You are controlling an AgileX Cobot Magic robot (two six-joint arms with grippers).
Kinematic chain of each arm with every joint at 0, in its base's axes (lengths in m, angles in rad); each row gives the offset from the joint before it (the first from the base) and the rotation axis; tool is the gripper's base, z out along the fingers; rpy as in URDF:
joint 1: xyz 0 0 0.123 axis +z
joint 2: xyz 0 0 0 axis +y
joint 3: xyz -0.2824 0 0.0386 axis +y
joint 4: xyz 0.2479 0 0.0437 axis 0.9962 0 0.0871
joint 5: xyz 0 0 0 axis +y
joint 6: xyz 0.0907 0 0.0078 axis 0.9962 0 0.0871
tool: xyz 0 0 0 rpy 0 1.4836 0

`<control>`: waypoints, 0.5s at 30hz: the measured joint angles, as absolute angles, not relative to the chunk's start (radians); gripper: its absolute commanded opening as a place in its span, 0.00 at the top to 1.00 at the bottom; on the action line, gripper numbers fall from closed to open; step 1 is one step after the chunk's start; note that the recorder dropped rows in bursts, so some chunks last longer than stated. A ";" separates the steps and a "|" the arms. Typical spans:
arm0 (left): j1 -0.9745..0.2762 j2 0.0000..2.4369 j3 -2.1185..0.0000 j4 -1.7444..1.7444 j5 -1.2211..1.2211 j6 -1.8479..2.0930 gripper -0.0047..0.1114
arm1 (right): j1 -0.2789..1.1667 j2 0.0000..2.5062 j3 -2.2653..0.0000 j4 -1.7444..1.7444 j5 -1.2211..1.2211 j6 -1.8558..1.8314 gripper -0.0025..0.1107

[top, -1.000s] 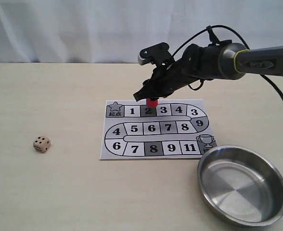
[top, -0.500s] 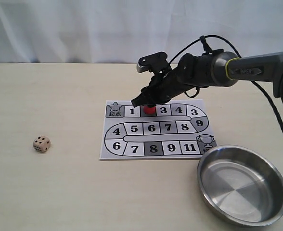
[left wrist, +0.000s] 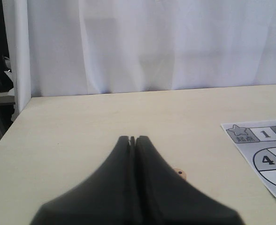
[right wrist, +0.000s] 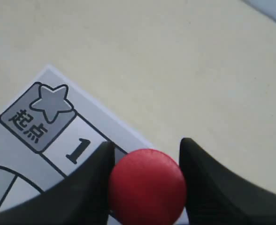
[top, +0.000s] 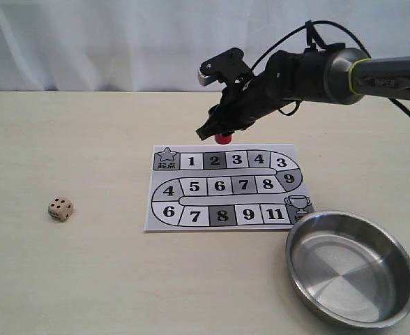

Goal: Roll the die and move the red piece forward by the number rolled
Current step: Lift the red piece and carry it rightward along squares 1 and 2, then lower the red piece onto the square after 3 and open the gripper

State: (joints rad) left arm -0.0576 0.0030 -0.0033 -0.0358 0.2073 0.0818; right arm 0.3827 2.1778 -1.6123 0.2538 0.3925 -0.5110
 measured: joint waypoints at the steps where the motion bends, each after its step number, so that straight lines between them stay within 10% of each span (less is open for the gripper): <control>1: -0.058 0.003 -0.003 -0.036 0.207 0.082 0.96 | 0.383 2.170 -1.612 0.237 0.393 -0.511 0.94; 15: -0.058 0.003 -0.003 -0.036 0.207 0.082 0.96 | 0.322 2.253 -1.612 0.195 0.451 -0.392 0.94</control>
